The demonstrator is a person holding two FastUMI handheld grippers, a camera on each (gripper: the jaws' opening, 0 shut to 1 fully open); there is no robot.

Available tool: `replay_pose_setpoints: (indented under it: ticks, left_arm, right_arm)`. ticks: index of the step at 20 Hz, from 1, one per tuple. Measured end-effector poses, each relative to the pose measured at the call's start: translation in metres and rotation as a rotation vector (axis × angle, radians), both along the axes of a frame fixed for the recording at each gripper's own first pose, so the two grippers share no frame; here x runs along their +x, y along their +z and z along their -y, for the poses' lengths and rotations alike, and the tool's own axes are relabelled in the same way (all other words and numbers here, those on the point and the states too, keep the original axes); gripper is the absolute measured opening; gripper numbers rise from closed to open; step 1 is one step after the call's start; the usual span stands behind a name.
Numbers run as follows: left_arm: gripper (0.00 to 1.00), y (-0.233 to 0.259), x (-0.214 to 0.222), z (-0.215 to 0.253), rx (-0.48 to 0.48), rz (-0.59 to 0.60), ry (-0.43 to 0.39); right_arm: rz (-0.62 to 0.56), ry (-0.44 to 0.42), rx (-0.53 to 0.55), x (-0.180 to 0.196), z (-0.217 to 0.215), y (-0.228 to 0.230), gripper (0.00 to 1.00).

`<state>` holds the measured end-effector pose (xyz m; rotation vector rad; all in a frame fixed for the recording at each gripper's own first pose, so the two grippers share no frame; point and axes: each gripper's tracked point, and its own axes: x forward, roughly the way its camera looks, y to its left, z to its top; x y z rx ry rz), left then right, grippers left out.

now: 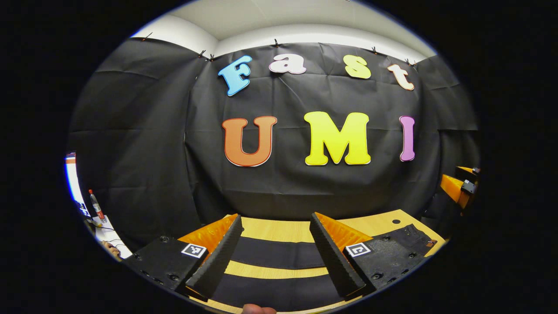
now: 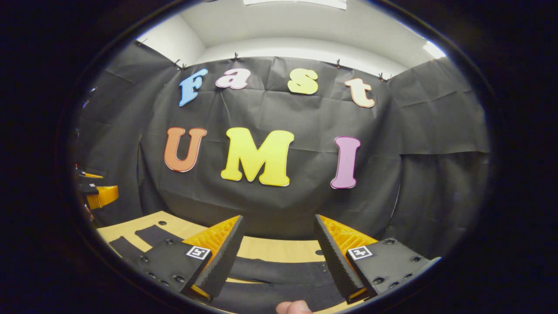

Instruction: Grasp the waist and the cuffs of the jeans and fold them to make the two legs overlap; first hold the waist and fold one-third of the jeans toward the cuffs, then hold the cuffs and fold the remaining one-third in the same direction to finish folding.

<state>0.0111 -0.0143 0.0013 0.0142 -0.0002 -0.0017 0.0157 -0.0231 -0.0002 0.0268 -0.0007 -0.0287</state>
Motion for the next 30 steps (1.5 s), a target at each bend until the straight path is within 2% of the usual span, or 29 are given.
replay_pose_setpoints:
  ticks: [6,11,14,16,20,21,22,23,24,25,30]
  left_arm:
    - [1.00,-0.007,0.002,-0.003,-0.010,-0.019,0.020]
    - [0.99,-0.046,0.005,-0.035,-0.135,-0.143,0.108]
    - [0.99,-0.090,-0.003,-0.046,-0.327,-0.270,0.129]
    - [0.99,-0.139,-0.015,-0.059,-0.497,-0.394,0.199]
    - [0.99,-0.211,-0.058,-0.088,-0.866,-0.543,0.352]
    - [0.99,-0.226,-0.068,-0.092,-0.966,-0.564,0.390]
    - [0.99,-0.239,-0.076,-0.099,-1.060,-0.571,0.423]
    - [0.99,-0.247,-0.078,-0.103,-1.157,-0.576,0.437]
    - [0.99,-0.258,-0.080,-0.104,-1.239,-0.592,0.455]
    - [0.99,-0.267,-0.085,-0.108,-1.289,-0.612,0.470]
    - [0.99,-0.290,-0.076,-0.144,-1.406,-0.591,0.535]
  right_arm:
    - [-0.029,-0.018,0.020,0.003,0.019,-0.010,0.99]
    - [-0.127,-0.093,0.077,0.004,0.096,-0.043,0.98]
    - [-0.243,-0.148,0.185,-0.002,0.162,-0.089,0.98]
    - [-0.349,-0.174,0.239,-0.014,0.200,-0.132,0.98]
    - [-0.558,-0.188,0.525,-0.041,0.240,-0.215,0.97]
    - [-0.596,-0.193,0.602,-0.044,0.243,-0.233,0.95]
    - [-0.633,-0.210,0.685,-0.048,0.246,-0.251,0.98]
    - [-0.670,-0.219,0.770,-0.055,0.248,-0.267,0.93]
    - [-0.712,-0.237,0.849,-0.057,0.244,-0.283,0.93]
    - [-0.753,-0.240,0.907,-0.058,0.235,-0.299,0.98]
    - [-0.856,-0.268,1.105,-0.054,0.205,-0.341,0.98]
